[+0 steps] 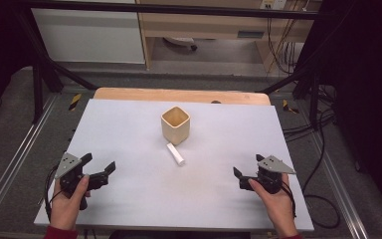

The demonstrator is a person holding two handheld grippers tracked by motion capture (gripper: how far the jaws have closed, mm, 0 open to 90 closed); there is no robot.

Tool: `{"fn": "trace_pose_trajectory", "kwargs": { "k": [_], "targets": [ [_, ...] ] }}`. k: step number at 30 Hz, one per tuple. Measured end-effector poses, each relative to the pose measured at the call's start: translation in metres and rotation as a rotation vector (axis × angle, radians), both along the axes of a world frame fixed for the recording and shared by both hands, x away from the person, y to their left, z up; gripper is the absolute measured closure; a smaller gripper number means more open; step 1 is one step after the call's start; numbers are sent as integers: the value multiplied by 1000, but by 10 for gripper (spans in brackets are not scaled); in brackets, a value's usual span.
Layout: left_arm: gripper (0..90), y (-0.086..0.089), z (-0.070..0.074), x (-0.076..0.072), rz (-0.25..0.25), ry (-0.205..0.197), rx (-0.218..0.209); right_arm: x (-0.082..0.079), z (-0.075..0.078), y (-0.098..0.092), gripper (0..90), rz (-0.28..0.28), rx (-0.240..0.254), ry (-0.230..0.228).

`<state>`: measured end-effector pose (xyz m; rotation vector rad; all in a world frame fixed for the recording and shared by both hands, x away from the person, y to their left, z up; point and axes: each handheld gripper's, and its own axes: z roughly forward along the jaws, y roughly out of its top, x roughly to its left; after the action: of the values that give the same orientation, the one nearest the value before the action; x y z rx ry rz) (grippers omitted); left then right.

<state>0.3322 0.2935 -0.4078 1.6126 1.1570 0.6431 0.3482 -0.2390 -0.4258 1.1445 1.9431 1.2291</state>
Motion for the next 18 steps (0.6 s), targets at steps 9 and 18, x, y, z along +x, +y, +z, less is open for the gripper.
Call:
{"fn": "trace_pose_trajectory", "kwargs": {
  "k": [9, 18],
  "targets": [
    [55, 0, -1, 0, -1, 11, 1, 2, -2, 7, 45, -23, -11, 39],
    [56, 1, -2, 1, -3, 22, 3, -4, 1, 30, 47, 40, -5, 77]
  ]
}}
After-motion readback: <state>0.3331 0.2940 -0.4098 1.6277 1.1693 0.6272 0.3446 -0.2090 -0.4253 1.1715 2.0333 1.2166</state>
